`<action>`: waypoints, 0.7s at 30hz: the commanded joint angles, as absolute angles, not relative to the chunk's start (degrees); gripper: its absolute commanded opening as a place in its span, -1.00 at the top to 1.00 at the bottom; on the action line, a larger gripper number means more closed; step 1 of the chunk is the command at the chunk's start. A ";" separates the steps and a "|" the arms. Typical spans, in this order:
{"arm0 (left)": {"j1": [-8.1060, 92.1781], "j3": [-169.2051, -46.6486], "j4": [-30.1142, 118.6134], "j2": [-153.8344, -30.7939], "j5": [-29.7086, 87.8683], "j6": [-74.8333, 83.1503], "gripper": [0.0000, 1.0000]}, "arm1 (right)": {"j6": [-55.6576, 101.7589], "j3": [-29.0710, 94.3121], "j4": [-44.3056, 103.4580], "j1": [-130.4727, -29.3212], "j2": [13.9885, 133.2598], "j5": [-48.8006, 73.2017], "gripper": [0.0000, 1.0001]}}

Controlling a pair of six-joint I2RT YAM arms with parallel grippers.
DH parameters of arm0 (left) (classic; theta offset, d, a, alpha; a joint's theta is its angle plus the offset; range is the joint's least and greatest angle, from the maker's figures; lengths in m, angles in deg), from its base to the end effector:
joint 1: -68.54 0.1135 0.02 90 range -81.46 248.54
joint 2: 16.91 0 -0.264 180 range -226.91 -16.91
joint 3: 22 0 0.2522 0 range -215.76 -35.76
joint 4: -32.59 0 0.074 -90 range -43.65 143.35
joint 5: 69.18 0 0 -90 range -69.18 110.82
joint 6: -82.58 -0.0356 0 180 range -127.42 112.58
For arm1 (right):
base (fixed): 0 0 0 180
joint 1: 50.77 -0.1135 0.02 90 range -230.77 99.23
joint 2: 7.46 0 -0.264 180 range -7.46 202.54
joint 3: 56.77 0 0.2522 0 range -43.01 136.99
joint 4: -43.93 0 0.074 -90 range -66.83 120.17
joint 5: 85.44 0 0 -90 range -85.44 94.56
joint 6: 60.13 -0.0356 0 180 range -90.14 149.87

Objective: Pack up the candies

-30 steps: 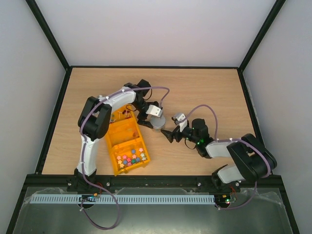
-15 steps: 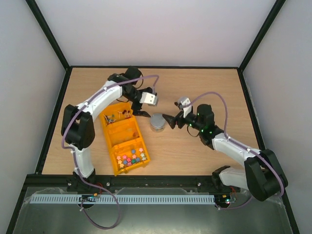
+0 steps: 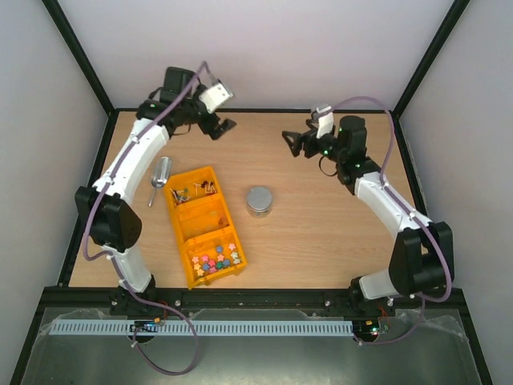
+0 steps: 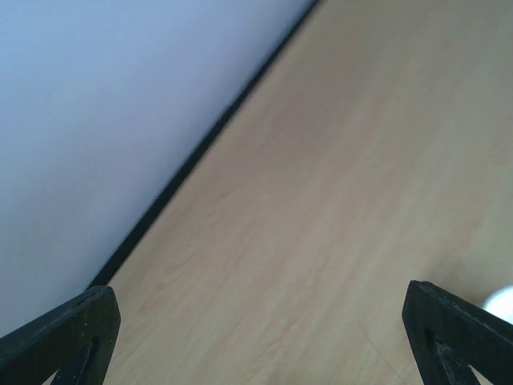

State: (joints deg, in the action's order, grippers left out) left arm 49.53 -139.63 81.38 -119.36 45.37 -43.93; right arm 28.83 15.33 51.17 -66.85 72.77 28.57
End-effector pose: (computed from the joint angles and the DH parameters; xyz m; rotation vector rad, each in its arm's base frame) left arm 0.3818 -0.1472 0.3784 1.1929 1.7414 -0.2799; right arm 0.3144 0.1057 0.3364 -0.5345 1.5225 0.5635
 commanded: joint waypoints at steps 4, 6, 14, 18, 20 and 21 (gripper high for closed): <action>62.00 -147.07 86.52 -123.41 42.10 -24.55 -0.99 | 23.31 22.61 43.35 -57.28 77.93 32.39 -0.97; 66.68 -145.96 86.82 -124.08 44.31 -21.67 -0.99 | 23.78 22.19 42.43 -54.90 78.80 32.32 -0.97; 77.49 -137.62 84.12 -124.91 40.22 -14.91 -0.99 | 25.00 19.64 37.94 -46.06 81.56 32.54 -0.97; 80.62 -131.54 82.42 -124.89 38.65 -15.19 -0.99 | 25.19 17.31 35.63 -42.83 83.30 32.19 -0.97; 82.20 -128.55 80.71 -124.55 37.47 -14.95 -0.99 | 25.82 14.98 35.17 -41.46 83.74 31.13 -0.97; 82.75 -127.41 80.14 -124.37 37.07 -14.82 -0.99 | 26.01 13.93 35.32 -40.98 83.87 30.59 -0.97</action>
